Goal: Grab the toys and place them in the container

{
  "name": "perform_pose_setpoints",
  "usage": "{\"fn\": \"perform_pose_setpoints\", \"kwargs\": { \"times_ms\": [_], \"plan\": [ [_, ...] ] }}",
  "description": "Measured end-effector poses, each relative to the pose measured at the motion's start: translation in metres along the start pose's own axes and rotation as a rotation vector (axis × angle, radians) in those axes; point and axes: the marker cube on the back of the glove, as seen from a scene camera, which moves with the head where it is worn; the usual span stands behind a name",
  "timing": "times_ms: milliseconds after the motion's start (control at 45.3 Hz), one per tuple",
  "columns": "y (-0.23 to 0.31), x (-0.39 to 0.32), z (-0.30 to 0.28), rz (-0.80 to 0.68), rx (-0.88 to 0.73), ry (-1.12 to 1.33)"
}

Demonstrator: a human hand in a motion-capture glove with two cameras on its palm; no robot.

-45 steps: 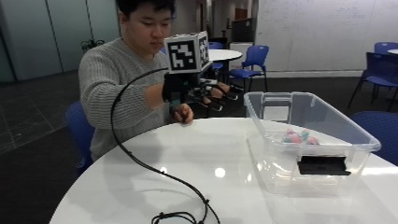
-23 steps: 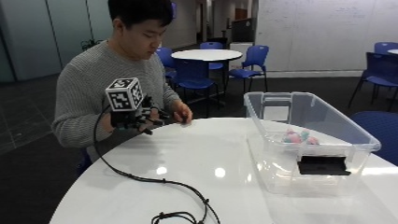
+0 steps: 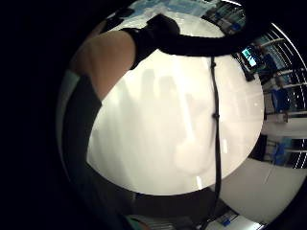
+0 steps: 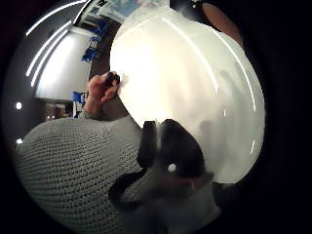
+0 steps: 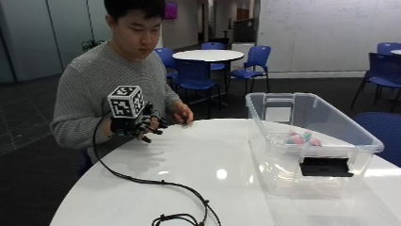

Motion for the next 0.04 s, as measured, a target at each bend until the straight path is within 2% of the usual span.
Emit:
{"fn": "perform_pose_setpoints", "kwargs": {
  "times_ms": [44],
  "plan": [
    [-0.0006, -0.0002, 0.0003, 0.001, -0.002, -0.003]
  ]
}}
